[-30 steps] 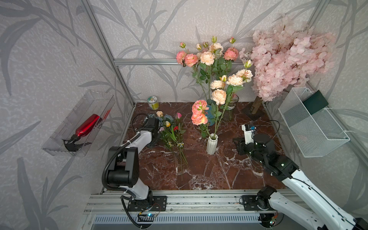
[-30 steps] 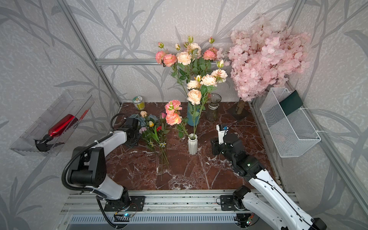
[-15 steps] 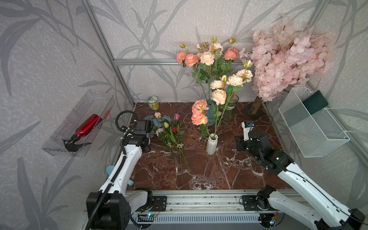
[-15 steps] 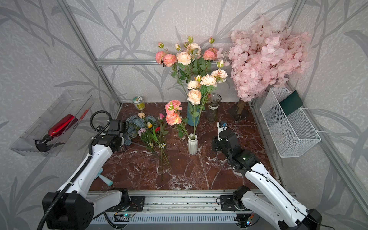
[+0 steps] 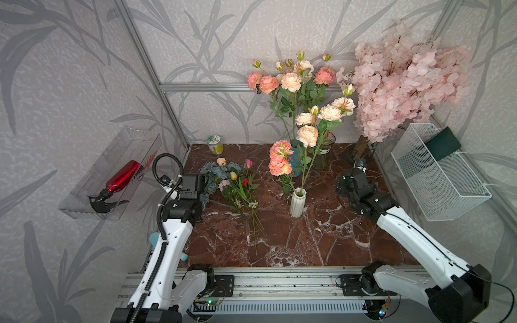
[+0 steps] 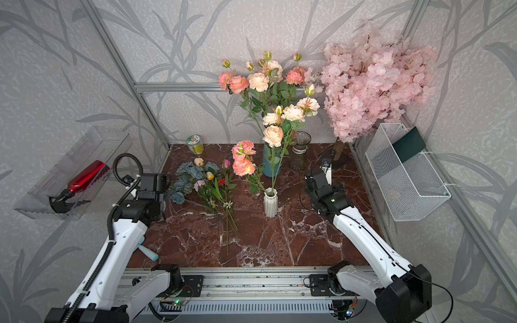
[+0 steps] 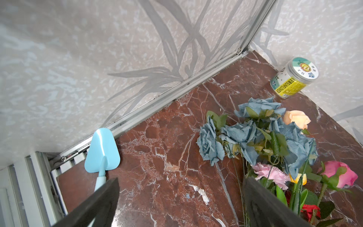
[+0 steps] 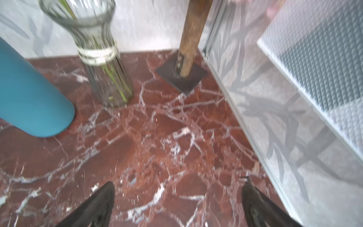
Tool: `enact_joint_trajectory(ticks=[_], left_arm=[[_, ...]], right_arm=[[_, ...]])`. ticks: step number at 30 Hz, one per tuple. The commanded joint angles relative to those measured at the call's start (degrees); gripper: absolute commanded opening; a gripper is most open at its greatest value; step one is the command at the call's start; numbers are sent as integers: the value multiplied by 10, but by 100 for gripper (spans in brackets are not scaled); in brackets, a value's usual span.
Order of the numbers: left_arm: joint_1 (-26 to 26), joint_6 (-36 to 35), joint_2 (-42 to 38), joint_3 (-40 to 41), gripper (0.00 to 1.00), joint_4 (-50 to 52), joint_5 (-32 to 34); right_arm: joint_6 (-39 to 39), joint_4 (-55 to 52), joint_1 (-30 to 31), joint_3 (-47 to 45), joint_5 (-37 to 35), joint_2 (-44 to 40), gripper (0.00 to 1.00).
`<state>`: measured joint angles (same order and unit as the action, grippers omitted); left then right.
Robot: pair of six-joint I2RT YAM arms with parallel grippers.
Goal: Place the pink flowers into the vase
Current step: Reset both arms
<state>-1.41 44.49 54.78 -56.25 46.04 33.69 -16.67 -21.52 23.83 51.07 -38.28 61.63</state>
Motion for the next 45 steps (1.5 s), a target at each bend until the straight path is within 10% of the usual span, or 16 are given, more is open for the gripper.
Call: enact_joint_trajectory(ticks=[1, 5, 9, 22, 35, 45], left_arm=[[2, -27, -42, 29, 99, -43, 38], [1, -225, -140, 219, 99, -363, -38], [2, -341, -152, 321, 99, -499, -14], [42, -354, -23, 455, 99, -754, -161], [41, -396, 314, 357, 99, -966, -267], [41, -408, 324, 334, 99, -932, -282]], right_arm=[[153, 310, -24, -126, -2, -49, 99], [315, 683, -49, -309, 15, -58, 99], [296, 619, -67, -321, 59, -3, 99], [252, 1019, -78, -402, 64, 292, 99], [216, 895, -144, -342, 237, 312, 99], [197, 792, -159, -305, 255, 292, 99]])
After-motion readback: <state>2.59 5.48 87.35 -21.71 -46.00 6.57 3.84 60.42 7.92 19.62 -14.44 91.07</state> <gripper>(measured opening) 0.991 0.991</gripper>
